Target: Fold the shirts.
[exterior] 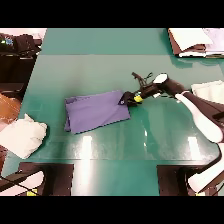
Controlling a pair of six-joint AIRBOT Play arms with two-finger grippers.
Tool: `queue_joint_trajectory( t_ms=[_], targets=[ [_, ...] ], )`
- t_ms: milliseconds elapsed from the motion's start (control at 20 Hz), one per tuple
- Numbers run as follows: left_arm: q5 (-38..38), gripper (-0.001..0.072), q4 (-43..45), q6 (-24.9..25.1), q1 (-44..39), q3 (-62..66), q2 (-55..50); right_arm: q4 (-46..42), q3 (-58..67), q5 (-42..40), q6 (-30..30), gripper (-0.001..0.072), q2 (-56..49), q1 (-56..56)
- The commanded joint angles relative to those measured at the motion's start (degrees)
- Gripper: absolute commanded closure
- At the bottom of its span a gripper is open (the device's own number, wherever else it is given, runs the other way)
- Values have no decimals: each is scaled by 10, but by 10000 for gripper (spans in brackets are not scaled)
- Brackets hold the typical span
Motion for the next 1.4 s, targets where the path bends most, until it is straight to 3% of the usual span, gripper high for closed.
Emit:
queue_joint_trajectory(
  t_ms=[0, 50, 150, 400, 600, 750, 1000, 1350],
  targets=[
    [1, 680, -28, 2, 0, -11, -3, 17, 77, -7, 0, 533, -57, 50],
    [3, 680, -40, 5, 0, -18, -3, 13, 93, -16, 0, 644, -63, 59],
    [4, 680, -45, 5, -7, -28, -3, 14, 118, -36, 0, 691, -62, 61],
    [5, 680, -43, 33, -89, -28, -2, 13, 143, -31, 20, 691, -2, -52],
    [21, 679, -43, 34, -153, -28, -2, -80, 143, -12, 57, 692, 91, -218],
    [39, 679, -44, 34, -177, -28, -2, -138, 143, 0, 66, 692, 150, -345],
    [68, 679, -51, 34, -184, -28, -2, -135, 143, 9, 66, 692, 195, -526],
    [71, 679, -54, 34, -184, -28, -2, -135, 155, 24, 66, 692, 196, -603]
  ],
)
